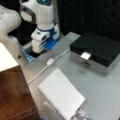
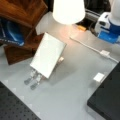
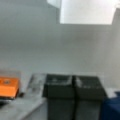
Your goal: Turn off the lamps. Pick up the book. Place the book on the shelf position.
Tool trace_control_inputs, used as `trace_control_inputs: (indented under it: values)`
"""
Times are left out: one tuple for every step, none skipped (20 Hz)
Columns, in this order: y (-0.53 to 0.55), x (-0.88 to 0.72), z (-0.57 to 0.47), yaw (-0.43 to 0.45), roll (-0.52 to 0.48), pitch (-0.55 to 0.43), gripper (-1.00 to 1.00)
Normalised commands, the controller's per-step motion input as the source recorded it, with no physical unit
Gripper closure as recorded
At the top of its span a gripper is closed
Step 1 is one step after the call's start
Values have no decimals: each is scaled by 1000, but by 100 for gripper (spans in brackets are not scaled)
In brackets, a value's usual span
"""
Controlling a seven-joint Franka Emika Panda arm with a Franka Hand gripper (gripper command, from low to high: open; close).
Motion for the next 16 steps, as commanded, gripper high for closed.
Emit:
trace_control_inputs:
  values:
    - [54, -369, -389, -112, 107, -328, 100]
    - [39, -398, -359, -110, 110, -321, 100]
    - [23, -426, -342, -104, 119, -309, 100]
    - [9, -453, -335, -104, 122, -304, 100]
    - [-2, -476, -335, -103, 122, -305, 100]
    - [-9, -489, -330, -103, 120, -309, 100]
    - [-15, -494, -345, -99, 109, -327, 100]
    - [-17, -492, -374, -95, 103, -346, 100]
    - [-19, -490, -387, -94, 101, -356, 100]
    - [-21, -487, -404, -93, 100, -380, 100]
    - [-22, -485, -437, -93, 100, -395, 100]
    - [-24, -485, -448, -94, 100, -400, 100]
    - [-25, -495, -440, -96, 101, -408, 100]
    - [-20, -503, -449, -98, 97, -408, 100]
    - [-20, -511, -443, -100, 94, -405, 100]
    - [-17, -519, -439, -99, 91, -407, 100]
